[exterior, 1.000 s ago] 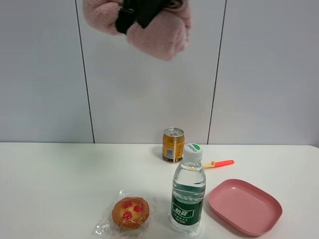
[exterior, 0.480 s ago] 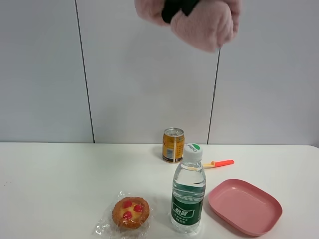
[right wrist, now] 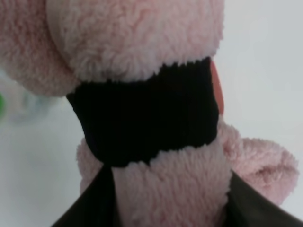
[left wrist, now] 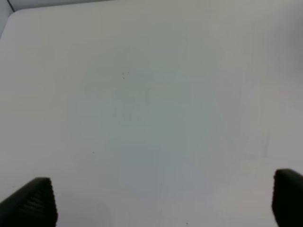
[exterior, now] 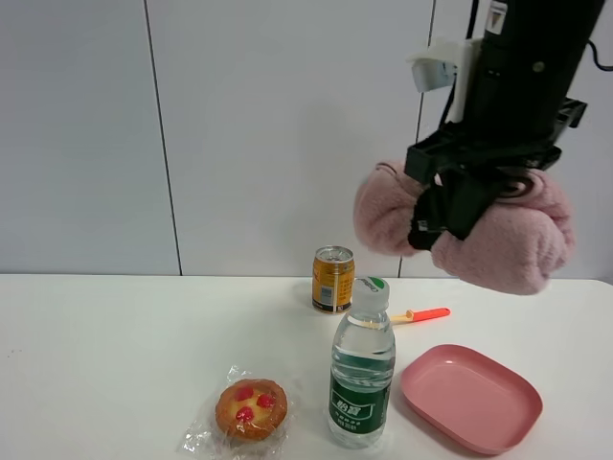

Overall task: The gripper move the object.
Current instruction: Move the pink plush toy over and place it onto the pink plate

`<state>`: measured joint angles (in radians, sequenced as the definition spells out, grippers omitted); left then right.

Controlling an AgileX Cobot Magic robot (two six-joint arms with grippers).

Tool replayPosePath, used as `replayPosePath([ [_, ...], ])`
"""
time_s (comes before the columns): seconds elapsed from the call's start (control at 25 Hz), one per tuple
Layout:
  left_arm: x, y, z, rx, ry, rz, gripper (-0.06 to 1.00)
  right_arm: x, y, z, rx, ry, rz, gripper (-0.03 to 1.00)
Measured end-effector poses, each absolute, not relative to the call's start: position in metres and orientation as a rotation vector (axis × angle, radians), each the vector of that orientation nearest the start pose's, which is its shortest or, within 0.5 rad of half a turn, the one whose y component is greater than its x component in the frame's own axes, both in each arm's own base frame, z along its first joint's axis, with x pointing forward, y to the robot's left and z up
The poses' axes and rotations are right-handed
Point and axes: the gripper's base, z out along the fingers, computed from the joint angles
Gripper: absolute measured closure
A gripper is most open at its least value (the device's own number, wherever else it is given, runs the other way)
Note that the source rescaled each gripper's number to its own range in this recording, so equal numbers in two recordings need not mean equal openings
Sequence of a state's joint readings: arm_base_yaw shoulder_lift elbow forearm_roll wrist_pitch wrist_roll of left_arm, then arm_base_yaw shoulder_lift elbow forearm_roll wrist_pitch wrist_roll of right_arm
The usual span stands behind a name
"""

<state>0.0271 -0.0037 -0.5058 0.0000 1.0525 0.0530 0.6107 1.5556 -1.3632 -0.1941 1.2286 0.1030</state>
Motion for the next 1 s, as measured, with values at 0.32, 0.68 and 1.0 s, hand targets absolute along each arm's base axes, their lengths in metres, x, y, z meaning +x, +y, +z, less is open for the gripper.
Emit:
replayPosePath([
  [0.32,-0.006,0.000,0.280,0.026,2.027,0.051,-0.06,0.261,0.135,0.264,-0.786,2.745,-0.144,0.97],
  [0.68,-0.006,0.000,0.280,0.026,2.027,0.051,-0.06,0.260,0.125,0.228,-0.975,2.632,-0.160,0.97],
  [1.0,-0.006,0.000,0.280,0.026,2.027,0.051,-0.06,0.266,0.114,0.213,-0.963,2.567,-0.152,0.97],
])
